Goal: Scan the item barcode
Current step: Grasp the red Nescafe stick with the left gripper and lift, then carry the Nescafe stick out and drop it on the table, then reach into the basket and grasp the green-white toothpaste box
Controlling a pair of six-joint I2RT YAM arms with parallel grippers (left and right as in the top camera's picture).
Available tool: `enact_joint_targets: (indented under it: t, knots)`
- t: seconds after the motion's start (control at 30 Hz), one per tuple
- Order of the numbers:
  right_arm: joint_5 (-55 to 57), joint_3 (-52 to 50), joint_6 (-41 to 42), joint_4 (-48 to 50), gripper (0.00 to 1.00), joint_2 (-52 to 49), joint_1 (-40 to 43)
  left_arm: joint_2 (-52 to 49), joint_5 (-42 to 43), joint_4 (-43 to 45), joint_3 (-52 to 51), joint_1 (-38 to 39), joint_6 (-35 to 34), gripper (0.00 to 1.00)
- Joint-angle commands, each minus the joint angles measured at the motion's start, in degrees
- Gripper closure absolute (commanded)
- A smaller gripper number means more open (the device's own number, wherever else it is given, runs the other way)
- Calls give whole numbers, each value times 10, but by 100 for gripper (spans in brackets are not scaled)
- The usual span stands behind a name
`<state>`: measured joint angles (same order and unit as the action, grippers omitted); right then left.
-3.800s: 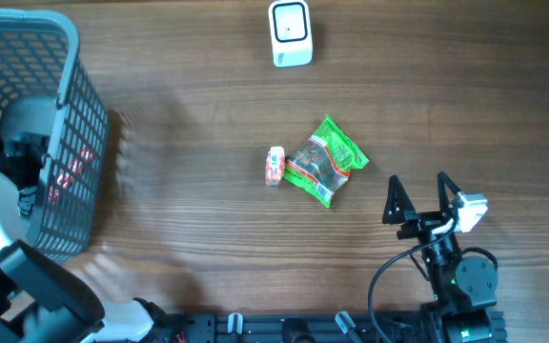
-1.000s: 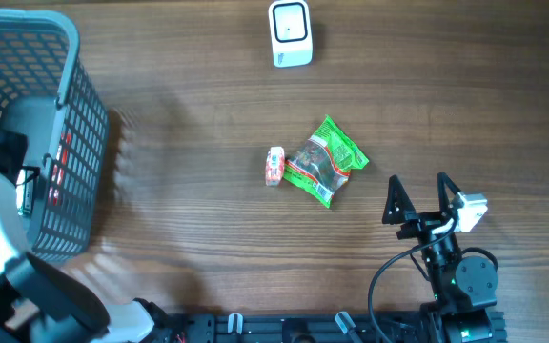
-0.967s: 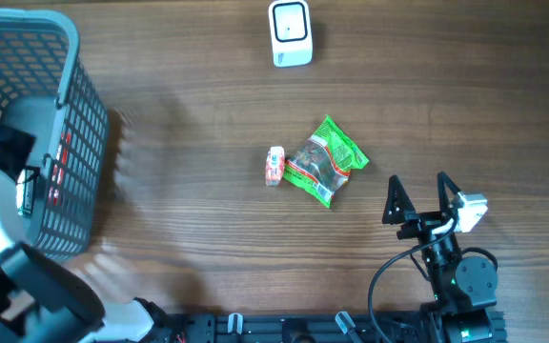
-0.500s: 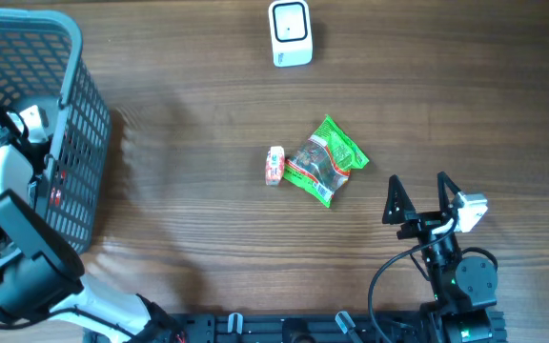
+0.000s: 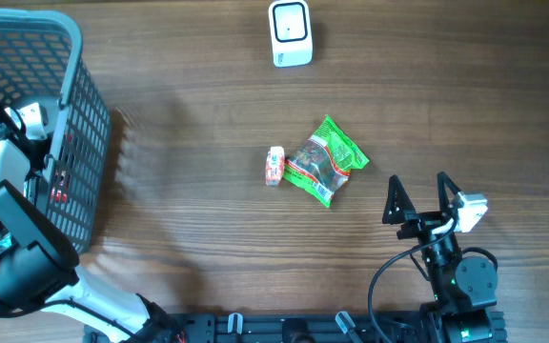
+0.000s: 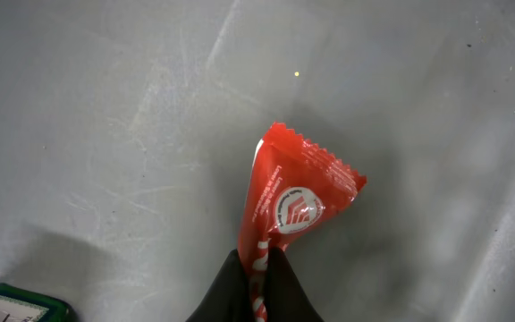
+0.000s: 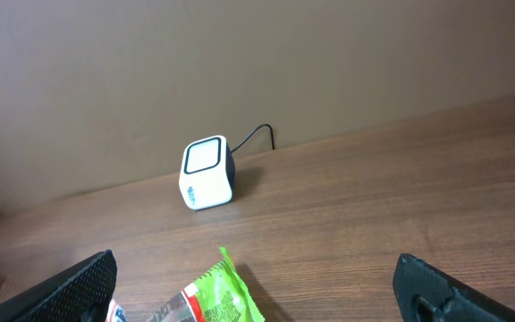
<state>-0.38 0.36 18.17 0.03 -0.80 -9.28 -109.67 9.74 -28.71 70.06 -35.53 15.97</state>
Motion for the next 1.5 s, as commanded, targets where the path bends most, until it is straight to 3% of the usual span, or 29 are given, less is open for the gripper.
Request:
enact_joint_targets:
  t: [0.0,0.3,0.37,0.43,0.57,0.63,0.73,0.77,0.8,0.83,0.9,1.03,1.13,1.3,1.47]
  knots:
    - [4,-1,0,3,0,2,2,13,5,-20,15,3,-34,96]
    - [4,-1,0,3,0,2,2,308,11,-29,95,4,-248,96]
    - [4,-1,0,3,0,2,2,385,105,-80,95,5,-322,96]
    - [4,-1,0,3,0,2,2,429,180,-147,94,15,-345,96]
    - [5,-1,0,3,0,2,2,463,205,-322,85,112,-344,96]
    - [4,-1,0,3,0,2,2,460,204,-350,53,183,-342,96]
    - [4,-1,0,3,0,2,2,444,204,-326,-9,280,-345,96]
    - [5,-1,0,3,0,2,2,437,204,-316,-21,303,-344,84]
    - [4,-1,0,3,0,2,2,426,205,-299,-31,330,-345,45]
    - [4,-1,0,3,0,2,2,413,205,-285,-31,354,-345,26]
    - [4,-1,0,3,0,2,2,405,205,-256,-29,374,-345,1]
    - [4,-1,0,3,0,2,2,411,204,-193,14,369,-377,2]
    - [4,-1,0,3,0,2,2,412,171,-200,93,353,-376,12]
    - [4,-1,0,3,0,2,2,412,-41,-255,197,287,-376,9]
    - [4,-1,0,3,0,2,2,388,-194,-284,200,179,-376,5]
